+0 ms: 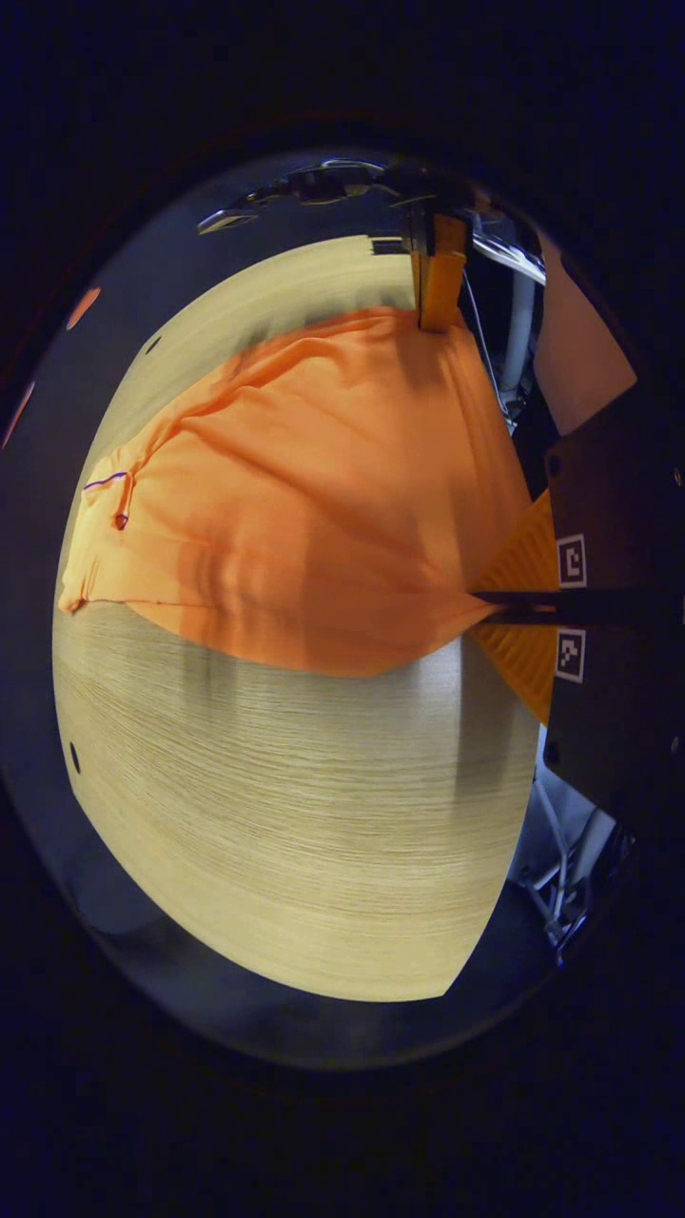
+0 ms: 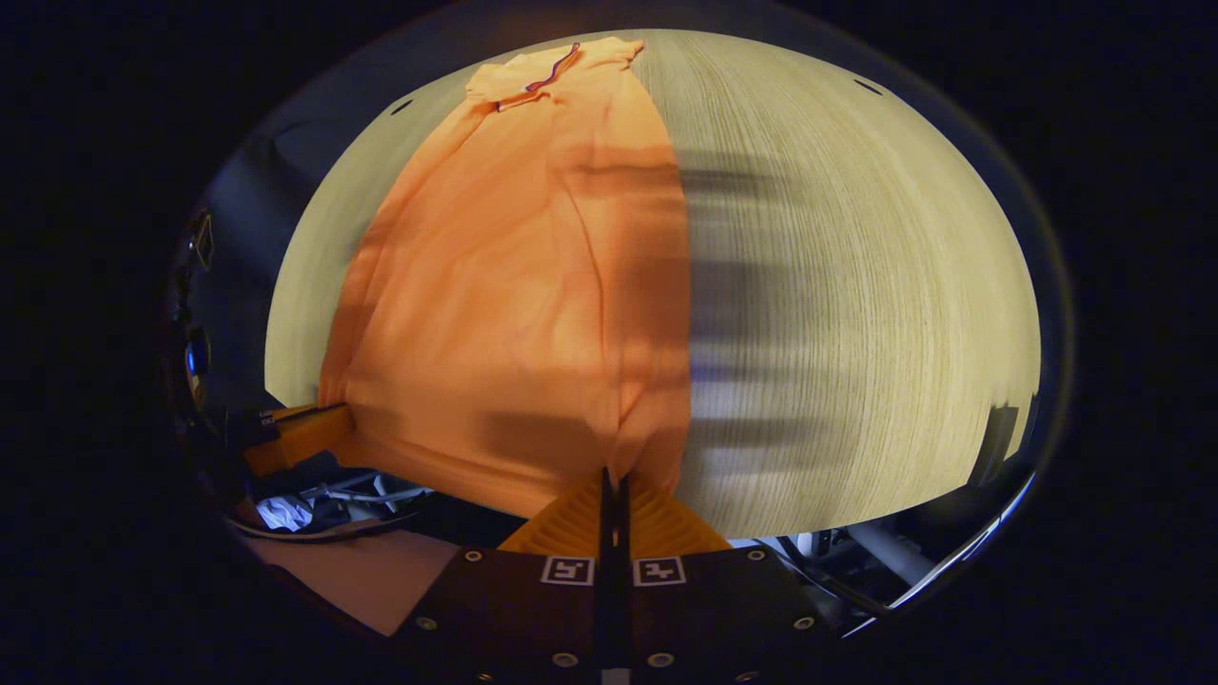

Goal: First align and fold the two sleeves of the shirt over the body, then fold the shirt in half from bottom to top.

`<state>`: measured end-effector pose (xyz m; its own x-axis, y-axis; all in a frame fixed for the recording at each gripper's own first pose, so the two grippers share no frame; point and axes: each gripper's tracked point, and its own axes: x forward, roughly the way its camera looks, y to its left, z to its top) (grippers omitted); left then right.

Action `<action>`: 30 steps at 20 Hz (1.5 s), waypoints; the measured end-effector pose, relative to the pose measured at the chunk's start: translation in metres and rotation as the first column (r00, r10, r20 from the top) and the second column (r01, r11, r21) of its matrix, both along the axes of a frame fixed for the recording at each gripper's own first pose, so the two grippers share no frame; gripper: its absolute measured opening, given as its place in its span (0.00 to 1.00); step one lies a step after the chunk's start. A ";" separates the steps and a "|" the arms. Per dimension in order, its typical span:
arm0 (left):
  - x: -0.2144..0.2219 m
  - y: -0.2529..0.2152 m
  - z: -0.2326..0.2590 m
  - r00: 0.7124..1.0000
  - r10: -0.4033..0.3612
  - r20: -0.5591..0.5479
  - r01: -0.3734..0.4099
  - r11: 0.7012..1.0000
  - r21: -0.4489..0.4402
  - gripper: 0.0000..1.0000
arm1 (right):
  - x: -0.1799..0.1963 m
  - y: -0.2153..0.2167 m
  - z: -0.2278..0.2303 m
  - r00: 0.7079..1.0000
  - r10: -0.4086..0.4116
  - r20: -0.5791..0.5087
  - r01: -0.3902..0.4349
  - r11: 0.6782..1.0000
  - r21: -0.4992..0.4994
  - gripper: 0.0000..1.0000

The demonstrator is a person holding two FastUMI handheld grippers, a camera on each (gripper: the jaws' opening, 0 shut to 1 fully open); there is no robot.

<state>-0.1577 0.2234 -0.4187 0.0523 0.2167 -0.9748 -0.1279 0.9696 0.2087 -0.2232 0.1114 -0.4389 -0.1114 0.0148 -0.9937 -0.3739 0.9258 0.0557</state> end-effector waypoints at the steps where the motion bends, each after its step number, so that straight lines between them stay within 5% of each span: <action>1: 0.003 -0.002 0.004 1.000 0.012 0.007 -0.012 1.000 -0.010 0.01 | 0.006 0.003 0.006 1.000 -0.008 0.012 0.008 1.000 0.015 0.01; 11: 0.104 -0.039 0.067 0.975 -0.104 0.198 0.116 0.992 -0.047 0.01 | 0.089 0.038 0.067 0.986 -0.023 0.167 0.000 0.991 0.136 0.01; 20: 0.227 -0.049 0.100 0.908 -0.202 0.368 0.228 0.973 -0.027 0.01 | 0.211 0.065 0.108 0.920 -0.018 0.392 -0.044 0.988 0.148 0.00; 30: 0.352 -0.050 0.113 0.851 -0.258 0.457 0.284 0.959 0.012 0.01 | 0.318 0.101 0.110 0.863 0.005 0.506 -0.077 0.989 0.122 0.00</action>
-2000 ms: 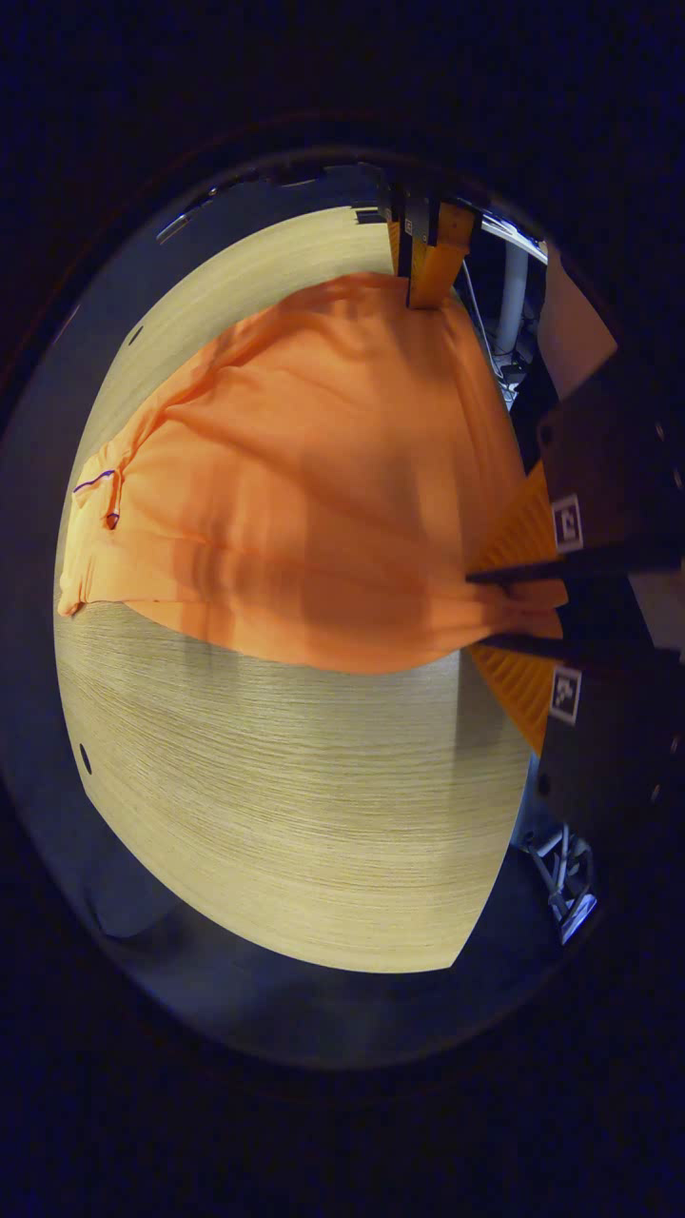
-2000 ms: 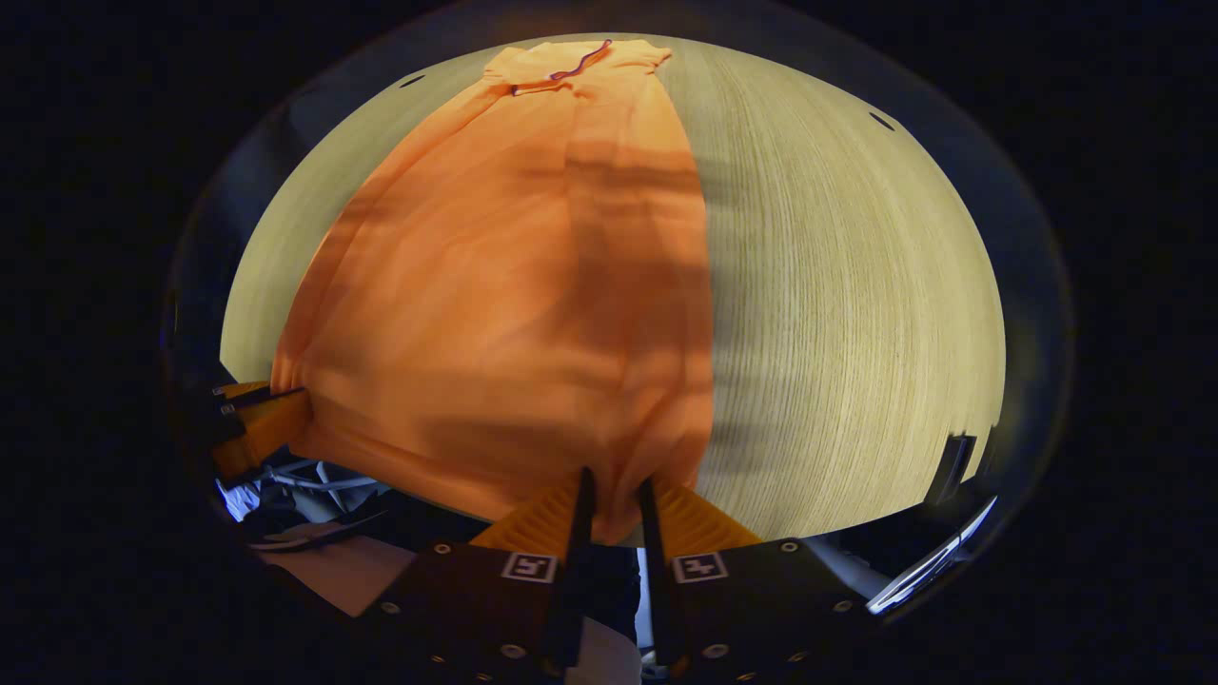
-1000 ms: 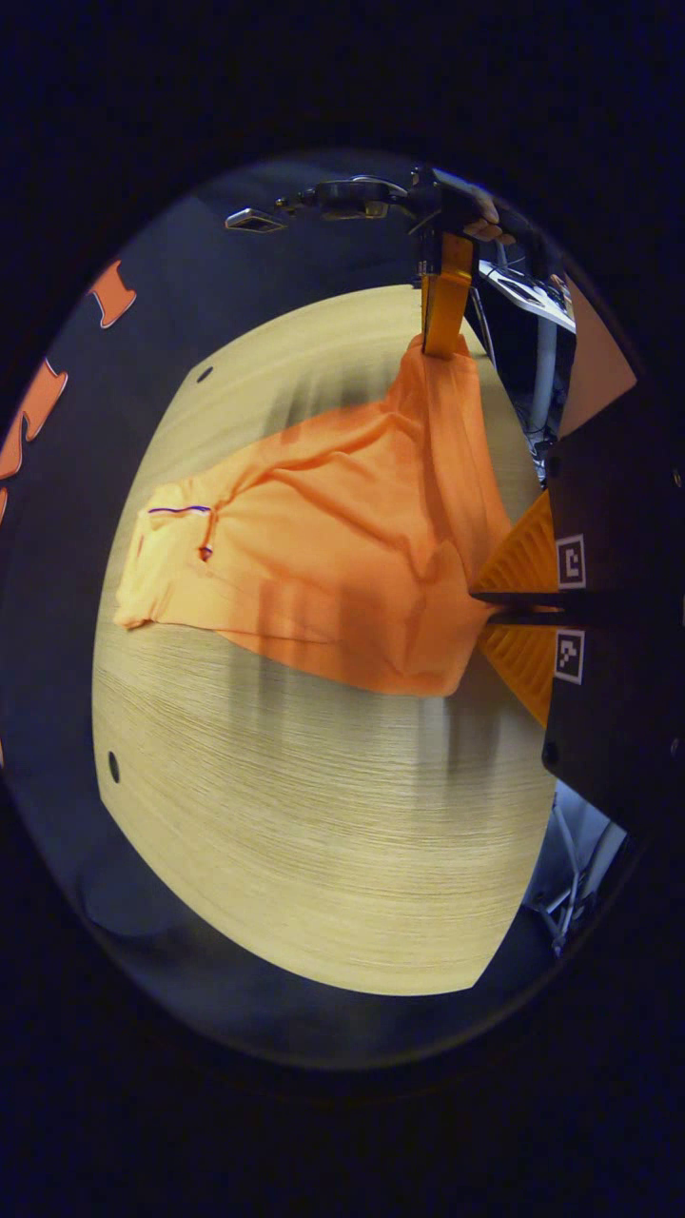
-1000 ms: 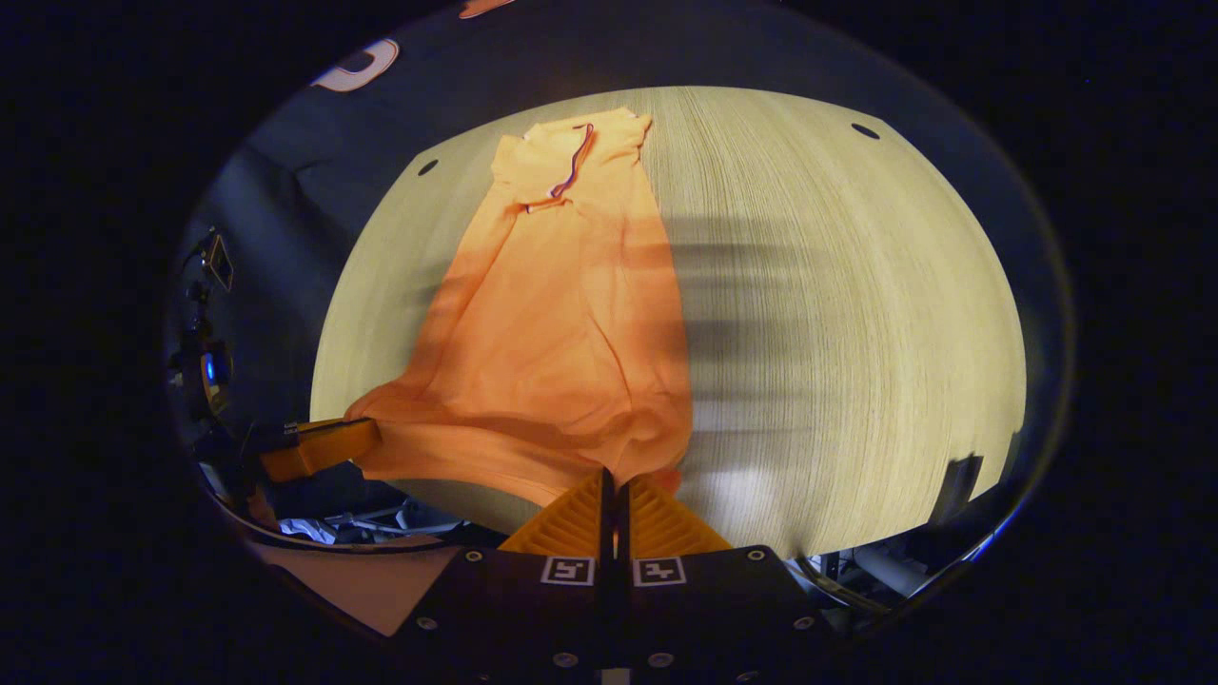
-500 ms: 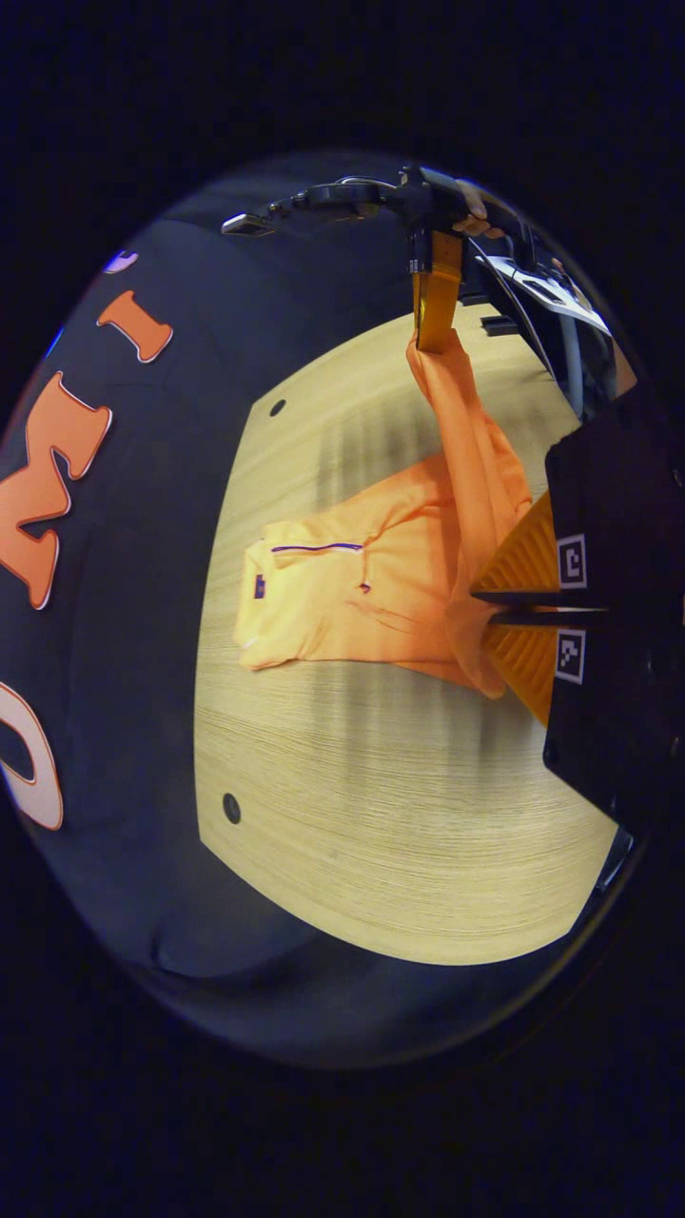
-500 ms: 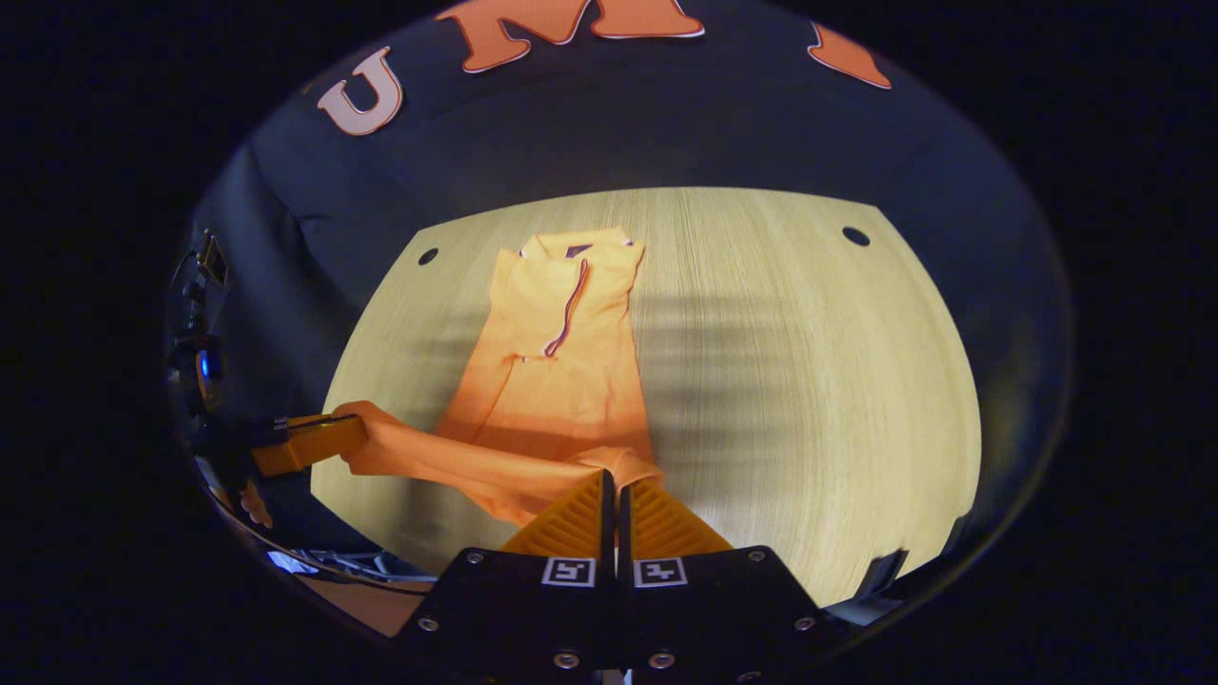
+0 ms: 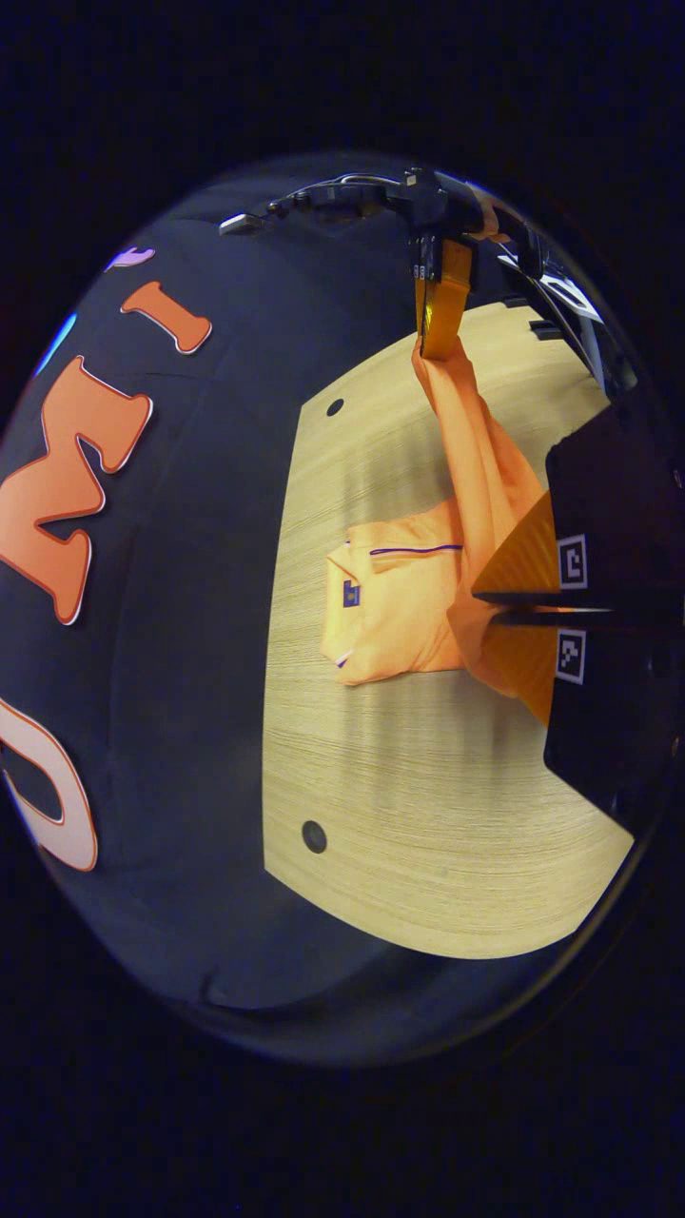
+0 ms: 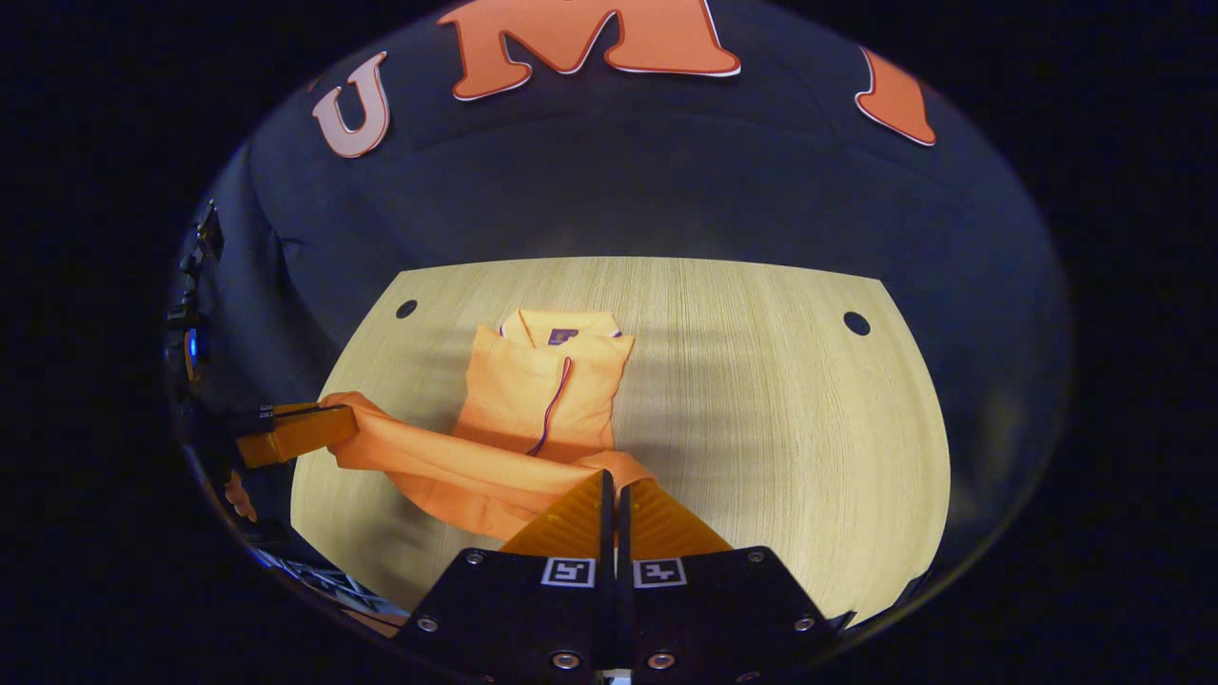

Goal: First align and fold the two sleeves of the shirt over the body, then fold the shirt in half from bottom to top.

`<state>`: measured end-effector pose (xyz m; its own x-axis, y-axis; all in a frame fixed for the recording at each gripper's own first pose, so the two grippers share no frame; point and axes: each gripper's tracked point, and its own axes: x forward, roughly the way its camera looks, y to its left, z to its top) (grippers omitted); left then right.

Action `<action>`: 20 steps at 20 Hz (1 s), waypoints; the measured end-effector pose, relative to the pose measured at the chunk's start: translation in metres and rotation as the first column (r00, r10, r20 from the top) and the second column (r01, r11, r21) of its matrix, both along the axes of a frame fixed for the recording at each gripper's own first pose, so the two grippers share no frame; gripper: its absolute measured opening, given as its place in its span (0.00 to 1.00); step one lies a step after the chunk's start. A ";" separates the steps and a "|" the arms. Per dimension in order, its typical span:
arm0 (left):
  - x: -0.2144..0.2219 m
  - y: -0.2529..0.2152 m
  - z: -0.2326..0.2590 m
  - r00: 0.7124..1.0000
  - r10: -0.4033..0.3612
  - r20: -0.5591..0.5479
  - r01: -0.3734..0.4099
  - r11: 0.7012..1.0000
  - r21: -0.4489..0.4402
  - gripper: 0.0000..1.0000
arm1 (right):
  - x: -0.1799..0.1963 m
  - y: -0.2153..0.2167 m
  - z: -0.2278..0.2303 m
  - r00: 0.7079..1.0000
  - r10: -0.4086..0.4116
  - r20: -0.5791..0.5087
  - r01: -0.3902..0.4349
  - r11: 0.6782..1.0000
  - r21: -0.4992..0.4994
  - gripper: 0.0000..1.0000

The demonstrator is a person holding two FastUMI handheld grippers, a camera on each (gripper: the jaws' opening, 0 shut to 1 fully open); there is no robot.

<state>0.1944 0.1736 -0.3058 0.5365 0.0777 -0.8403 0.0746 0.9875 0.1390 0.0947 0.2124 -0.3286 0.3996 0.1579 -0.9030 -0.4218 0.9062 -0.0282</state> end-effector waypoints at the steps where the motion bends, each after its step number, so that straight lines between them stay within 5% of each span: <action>1: 0.012 0.003 -0.001 1.000 0.001 0.004 -0.001 1.000 0.003 0.01 | 0.011 0.002 -0.002 1.000 0.001 0.010 -0.001 1.000 -0.004 0.01; 10: 0.119 0.027 -0.029 0.999 -0.005 0.048 0.002 0.997 0.079 0.01 | 0.101 0.031 -0.034 0.999 -0.008 0.046 0.008 1.000 0.009 0.00; 20: 0.157 0.066 -0.096 0.999 0.052 0.008 -0.052 0.986 0.161 0.02 | 0.144 0.047 -0.110 0.997 -0.031 0.074 0.030 0.999 0.011 0.02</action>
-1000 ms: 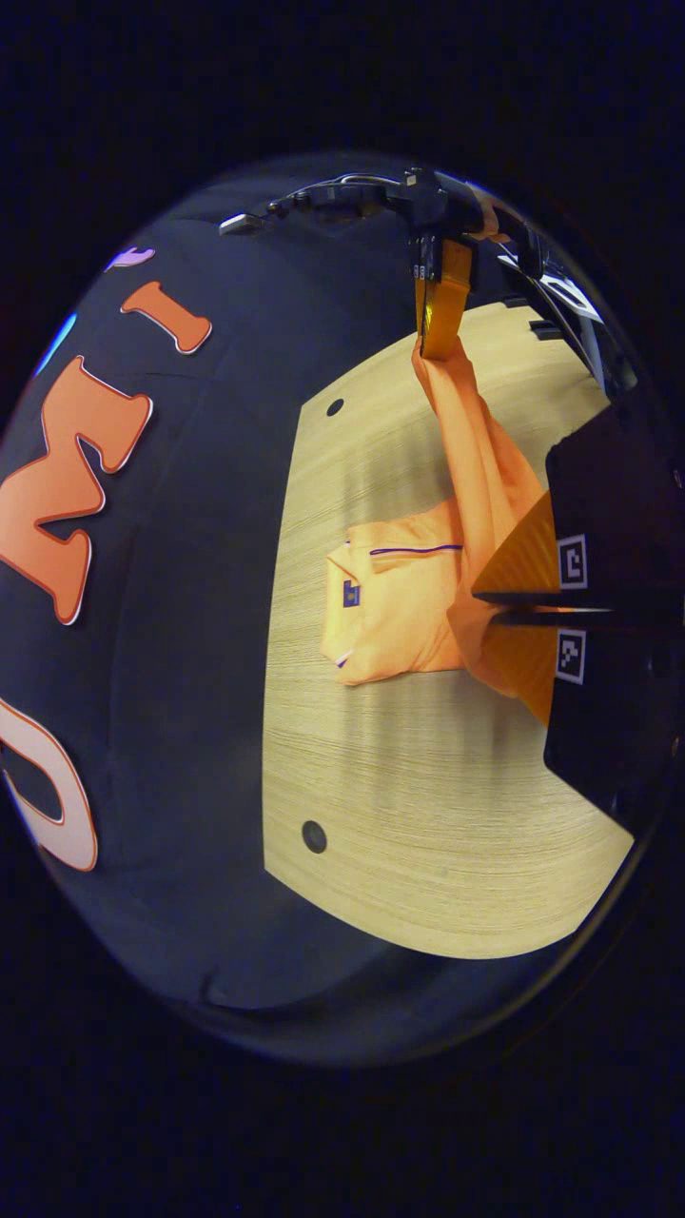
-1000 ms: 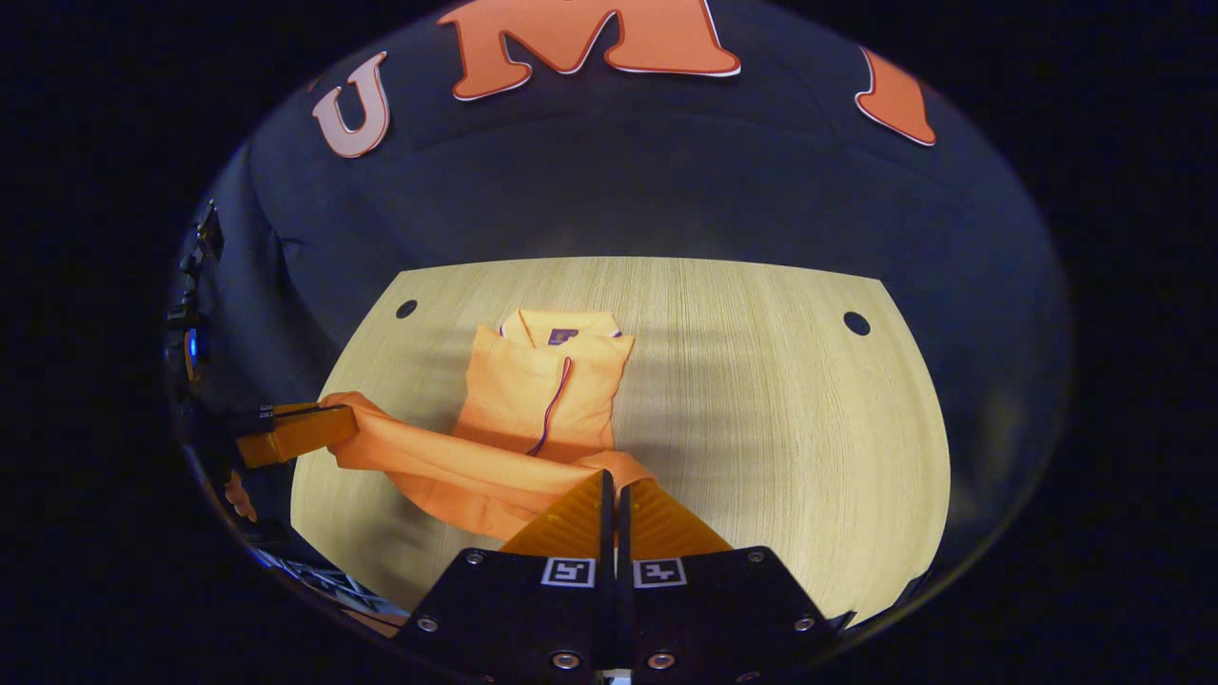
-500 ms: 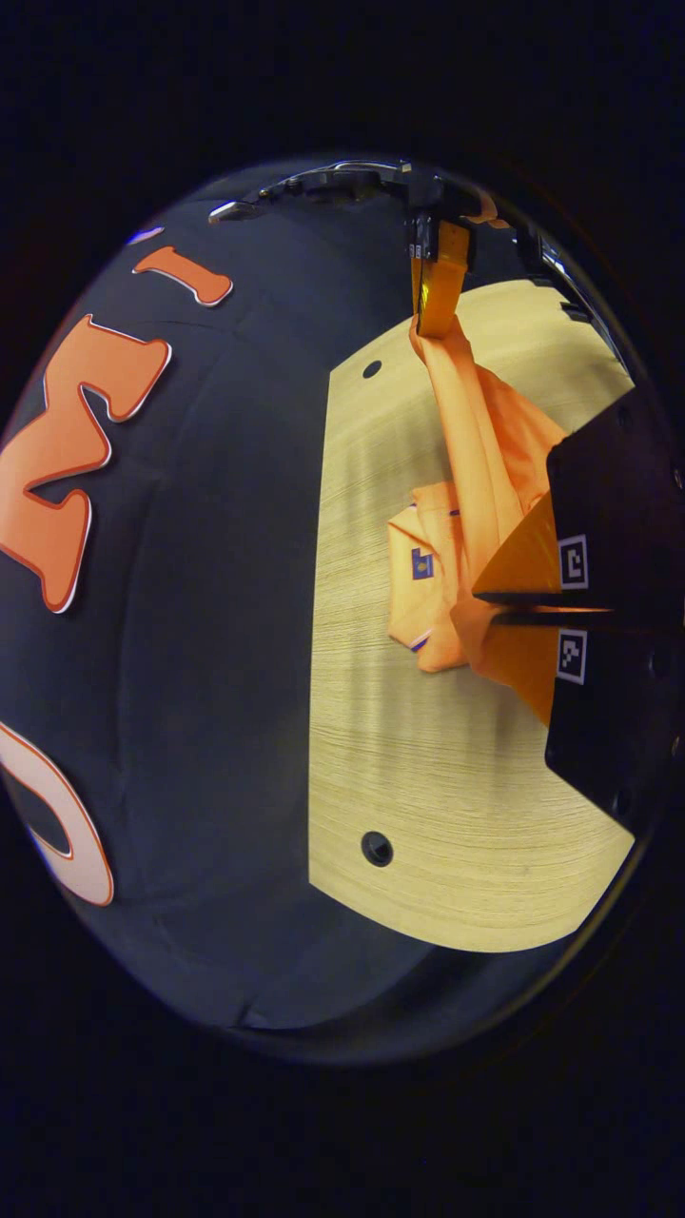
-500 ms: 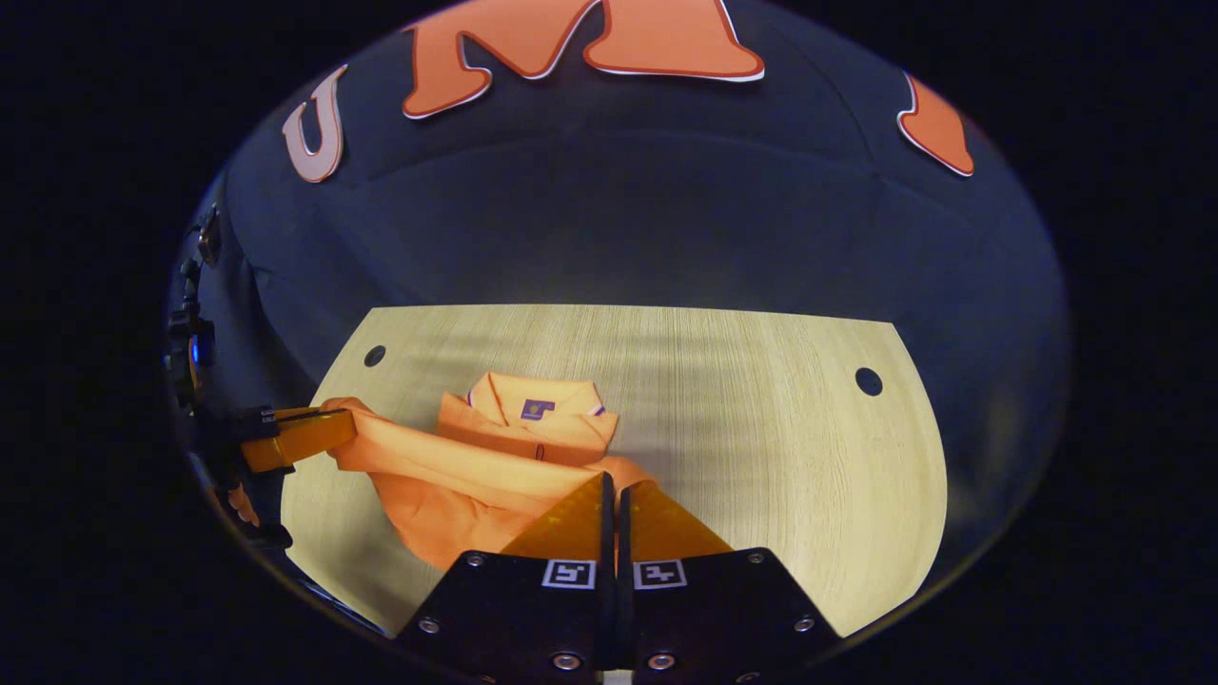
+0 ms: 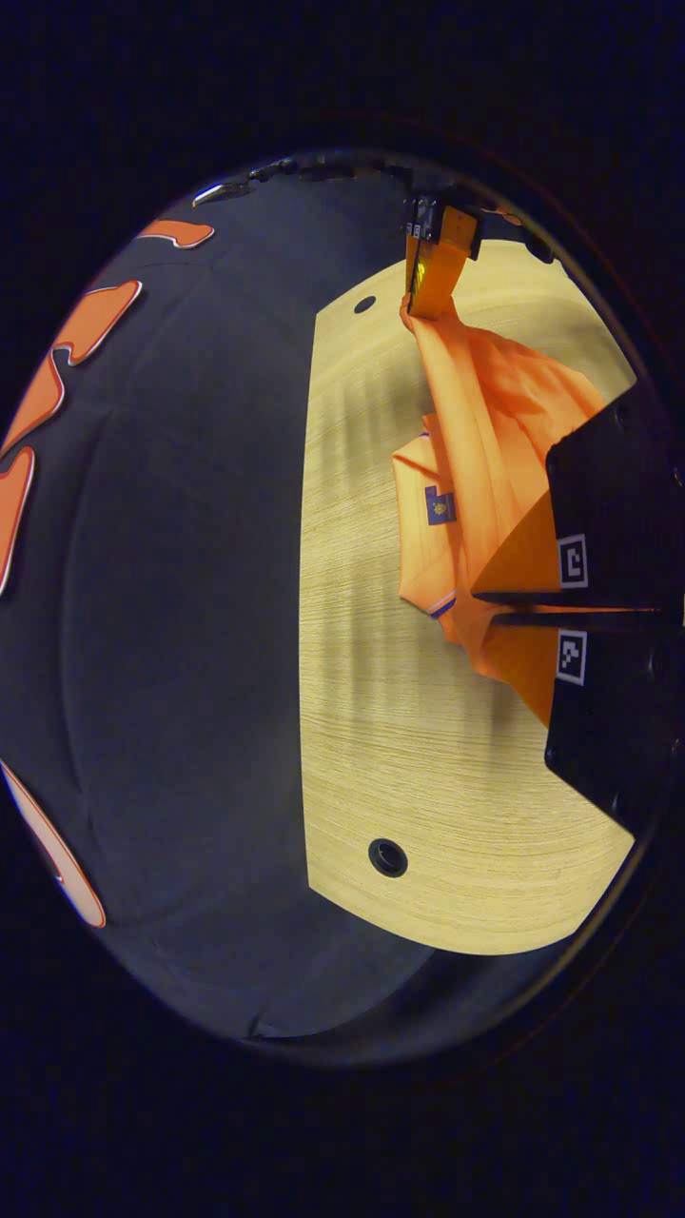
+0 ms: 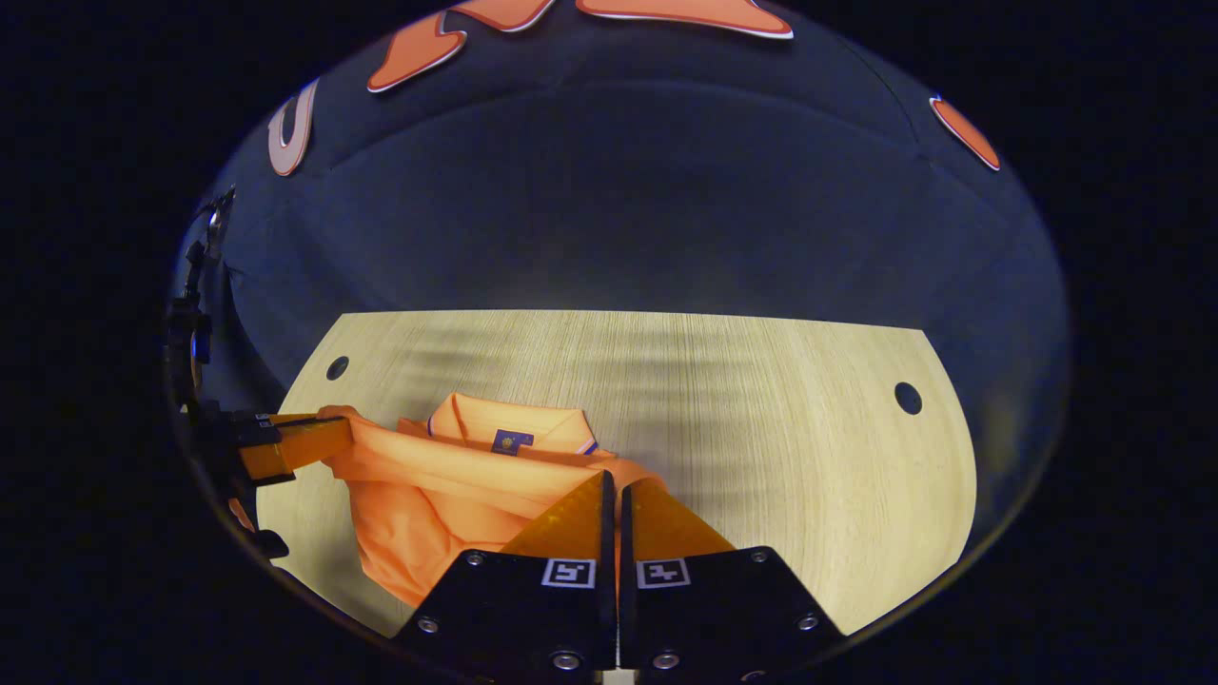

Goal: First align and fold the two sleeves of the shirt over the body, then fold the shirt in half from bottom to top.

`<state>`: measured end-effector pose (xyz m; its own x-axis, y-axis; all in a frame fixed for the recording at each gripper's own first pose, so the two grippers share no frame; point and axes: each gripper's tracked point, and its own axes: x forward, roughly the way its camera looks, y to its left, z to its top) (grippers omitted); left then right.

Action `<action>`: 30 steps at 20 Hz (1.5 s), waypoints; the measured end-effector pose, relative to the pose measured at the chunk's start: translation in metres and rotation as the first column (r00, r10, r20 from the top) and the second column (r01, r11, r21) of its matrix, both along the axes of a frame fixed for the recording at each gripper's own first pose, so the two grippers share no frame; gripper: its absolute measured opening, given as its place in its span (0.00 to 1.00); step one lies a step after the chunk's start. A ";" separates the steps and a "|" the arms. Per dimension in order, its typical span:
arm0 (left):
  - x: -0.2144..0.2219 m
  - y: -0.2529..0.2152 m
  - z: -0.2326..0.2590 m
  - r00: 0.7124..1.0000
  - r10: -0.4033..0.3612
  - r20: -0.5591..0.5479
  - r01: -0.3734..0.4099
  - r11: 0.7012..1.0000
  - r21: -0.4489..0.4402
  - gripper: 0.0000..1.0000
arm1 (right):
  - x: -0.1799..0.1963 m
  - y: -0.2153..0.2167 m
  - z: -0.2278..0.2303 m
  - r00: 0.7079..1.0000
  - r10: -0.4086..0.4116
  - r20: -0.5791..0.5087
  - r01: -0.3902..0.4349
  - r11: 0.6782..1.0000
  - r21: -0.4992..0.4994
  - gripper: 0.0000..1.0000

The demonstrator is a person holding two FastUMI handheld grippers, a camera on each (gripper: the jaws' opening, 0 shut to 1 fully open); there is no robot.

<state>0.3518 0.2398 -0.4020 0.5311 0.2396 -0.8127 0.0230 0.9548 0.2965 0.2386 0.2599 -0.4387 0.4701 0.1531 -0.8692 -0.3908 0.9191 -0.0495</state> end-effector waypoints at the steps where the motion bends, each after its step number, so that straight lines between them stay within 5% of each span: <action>1: 0.005 0.002 -0.001 1.000 -0.005 0.008 0.005 1.000 0.001 0.04 | 0.001 -0.001 -0.004 1.000 -0.020 -0.005 0.020 1.000 0.004 0.02; 3: 0.006 0.001 0.003 1.000 -0.007 0.020 0.007 1.000 -0.001 0.10 | -0.001 0.000 0.000 0.999 -0.047 -0.013 0.047 0.999 0.023 0.06; 4: 0.007 0.001 0.002 1.000 -0.011 0.022 0.011 1.000 0.000 0.13 | 0.001 -0.003 0.000 0.999 -0.052 -0.014 0.053 0.998 0.024 0.19; 8: 0.016 -0.003 0.024 0.994 -0.035 0.105 0.032 0.999 0.028 1.00 | -0.003 -0.006 0.000 0.999 -0.041 0.005 0.041 0.999 0.012 1.00; 18: 0.014 -0.042 0.125 0.938 -0.114 0.327 0.095 0.993 0.073 1.00 | -0.014 -0.005 0.081 0.992 -0.036 0.118 0.022 0.993 0.117 1.00; 25: -0.040 -0.088 0.212 0.877 -0.124 0.465 0.120 0.992 0.038 1.00 | -0.046 -0.008 0.179 0.937 0.018 0.349 -0.084 0.981 0.173 0.99; 30: -0.091 -0.112 0.268 0.808 -0.157 0.567 0.111 0.987 0.115 0.99 | -0.085 -0.014 0.227 0.913 0.066 0.402 -0.166 0.962 0.219 0.99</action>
